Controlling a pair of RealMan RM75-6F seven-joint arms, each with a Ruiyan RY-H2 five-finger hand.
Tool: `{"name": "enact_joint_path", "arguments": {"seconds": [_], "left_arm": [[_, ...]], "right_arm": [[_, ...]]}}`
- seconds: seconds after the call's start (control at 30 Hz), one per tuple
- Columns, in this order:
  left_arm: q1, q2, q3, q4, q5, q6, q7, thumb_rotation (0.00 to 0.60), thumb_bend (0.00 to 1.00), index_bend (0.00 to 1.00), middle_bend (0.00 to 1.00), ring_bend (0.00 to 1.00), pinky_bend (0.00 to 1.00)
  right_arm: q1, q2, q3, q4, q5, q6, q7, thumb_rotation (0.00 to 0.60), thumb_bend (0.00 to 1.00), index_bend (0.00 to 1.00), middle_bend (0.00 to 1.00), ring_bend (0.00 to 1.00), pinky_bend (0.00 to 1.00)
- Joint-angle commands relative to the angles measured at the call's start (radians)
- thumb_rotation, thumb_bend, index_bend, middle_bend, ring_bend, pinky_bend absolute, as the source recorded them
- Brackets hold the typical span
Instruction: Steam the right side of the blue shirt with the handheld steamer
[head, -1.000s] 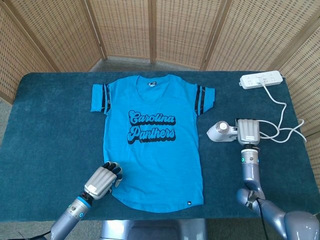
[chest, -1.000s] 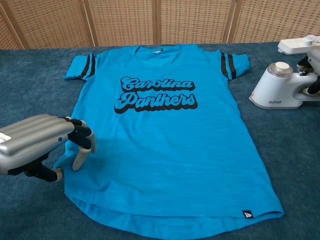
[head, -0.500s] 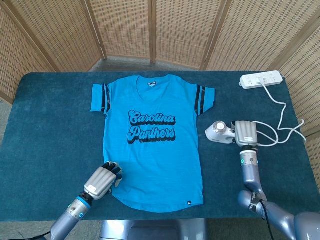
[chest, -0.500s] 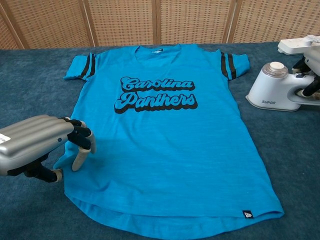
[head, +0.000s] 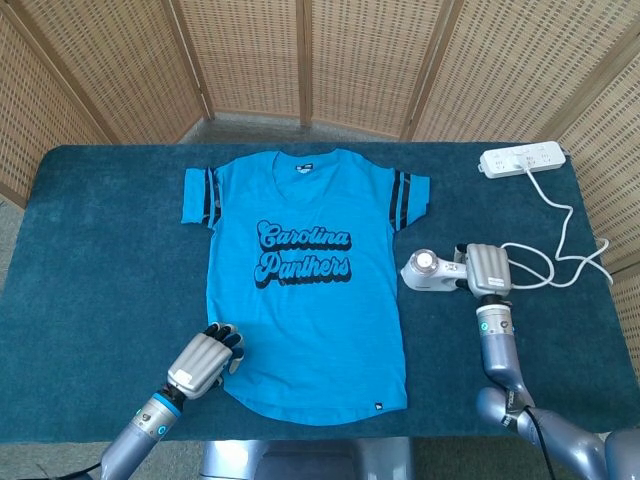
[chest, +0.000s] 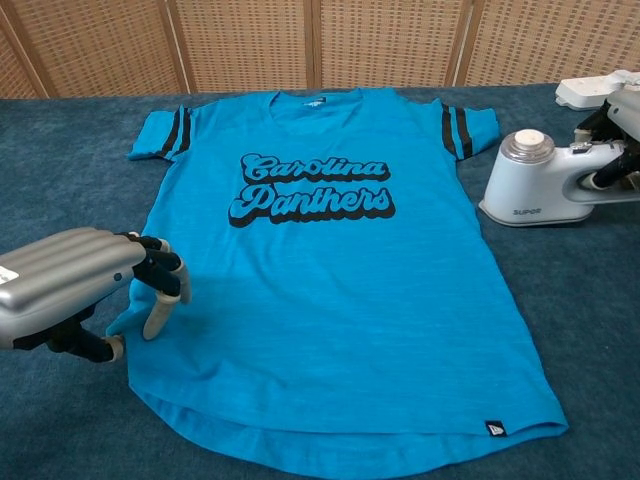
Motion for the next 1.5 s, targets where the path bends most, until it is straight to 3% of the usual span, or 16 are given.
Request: {"name": "enact_joint_path", "arguments": {"seconds": [0.03, 0.37, 0.6, 1.03, 1.5], "left_arm": [[0.001, 0.002, 0.001, -0.003, 0.003, 0.003, 0.002, 0.600, 0.43, 0.65, 0.37, 0.23, 0.22], [0.006, 0.005, 0.005, -0.012, 0.015, 0.014, 0.005, 0.600, 0.43, 0.65, 0.37, 0.23, 0.22], [0.009, 0.009, 0.008, -0.015, 0.021, 0.018, -0.002, 0.600, 0.43, 0.65, 0.37, 0.23, 0.22], [0.009, 0.007, 0.008, -0.009, 0.022, 0.012, -0.009, 0.600, 0.43, 0.65, 0.37, 0.23, 0.22], [0.007, -0.001, 0.007, 0.000, 0.019, 0.002, -0.013, 0.600, 0.42, 0.65, 0.37, 0.23, 0.22]], "right_arm": [[-0.007, 0.020, 0.009, -0.061, 0.008, 0.017, 0.001, 0.600, 0.40, 0.67, 0.70, 0.71, 0.71], [0.004, 0.047, 0.055, -0.283, 0.082, 0.034, -0.026, 0.600, 0.40, 0.67, 0.69, 0.71, 0.70], [0.032, 0.033, 0.069, -0.366, 0.120, 0.070, -0.085, 0.600, 0.40, 0.67, 0.69, 0.71, 0.68], [0.083, -0.017, 0.075, -0.411, 0.179, 0.107, -0.150, 0.600, 0.39, 0.67, 0.69, 0.71, 0.68], [0.166, -0.155, 0.066, -0.392, 0.215, 0.128, -0.220, 0.600, 0.39, 0.67, 0.69, 0.71, 0.67]]}}
